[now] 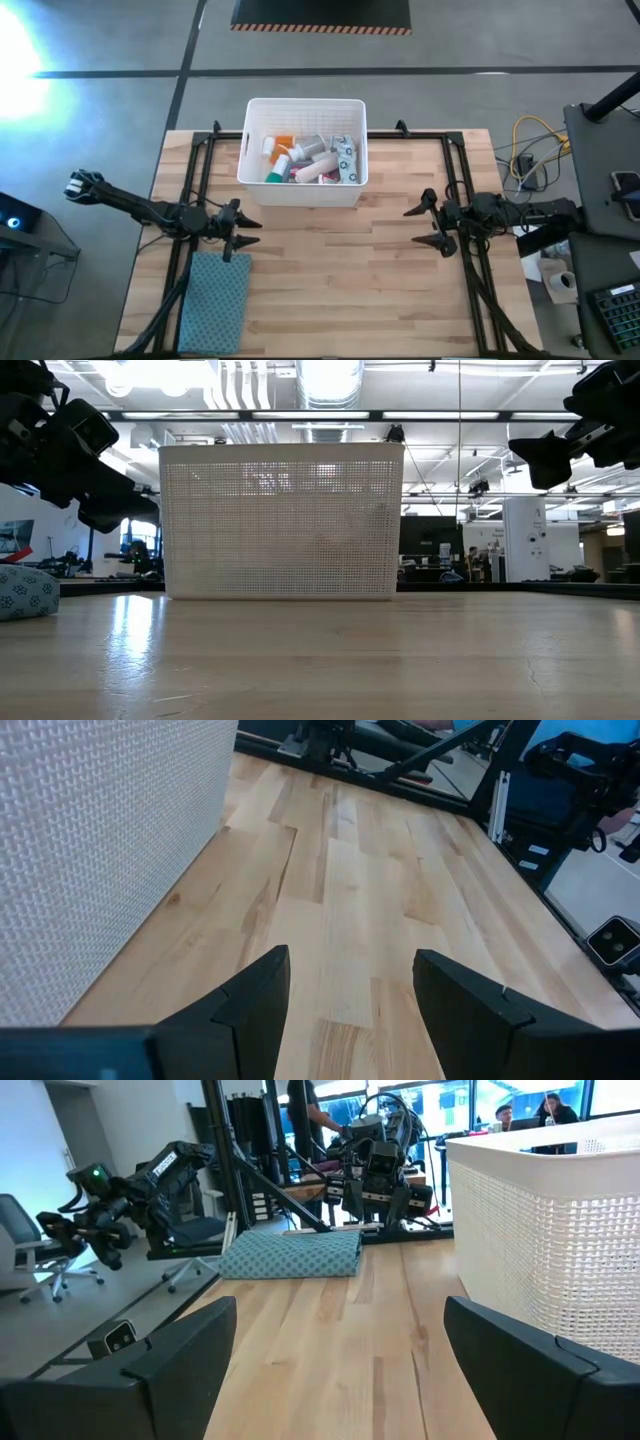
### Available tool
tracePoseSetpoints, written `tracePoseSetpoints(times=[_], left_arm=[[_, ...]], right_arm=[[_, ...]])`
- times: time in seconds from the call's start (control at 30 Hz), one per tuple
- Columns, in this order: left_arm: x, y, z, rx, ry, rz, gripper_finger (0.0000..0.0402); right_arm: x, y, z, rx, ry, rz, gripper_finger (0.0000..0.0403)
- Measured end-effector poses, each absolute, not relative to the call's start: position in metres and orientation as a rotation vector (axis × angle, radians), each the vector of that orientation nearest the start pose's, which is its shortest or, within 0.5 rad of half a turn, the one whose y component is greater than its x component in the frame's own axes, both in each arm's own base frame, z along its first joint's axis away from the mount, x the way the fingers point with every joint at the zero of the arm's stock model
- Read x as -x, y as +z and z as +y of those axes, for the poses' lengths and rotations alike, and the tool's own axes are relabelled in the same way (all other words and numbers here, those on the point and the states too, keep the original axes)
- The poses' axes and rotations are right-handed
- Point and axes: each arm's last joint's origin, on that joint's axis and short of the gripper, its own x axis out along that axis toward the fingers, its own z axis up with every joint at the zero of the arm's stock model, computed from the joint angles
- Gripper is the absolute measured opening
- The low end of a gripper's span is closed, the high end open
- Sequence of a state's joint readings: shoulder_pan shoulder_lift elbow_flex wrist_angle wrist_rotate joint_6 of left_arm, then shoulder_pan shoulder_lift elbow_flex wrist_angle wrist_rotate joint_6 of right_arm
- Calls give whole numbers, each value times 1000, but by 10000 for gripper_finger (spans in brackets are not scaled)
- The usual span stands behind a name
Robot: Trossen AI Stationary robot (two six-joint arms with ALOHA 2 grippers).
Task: Pick & place medical supplies in basket/bin
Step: Return to Home Position
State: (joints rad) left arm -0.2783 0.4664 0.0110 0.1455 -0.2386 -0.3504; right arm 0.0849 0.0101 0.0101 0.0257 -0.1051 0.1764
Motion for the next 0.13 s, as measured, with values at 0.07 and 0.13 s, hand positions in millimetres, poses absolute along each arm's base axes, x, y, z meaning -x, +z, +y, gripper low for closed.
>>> tracePoseSetpoints(times=[0.07,0.13], left_arm=[[-119,139,-27,268,13,302,194],[-119,139,-27,269,14,302,194]], right_arm=[[-97,169,11,-176,192,-9,345],[-97,169,11,-176,192,-9,345]])
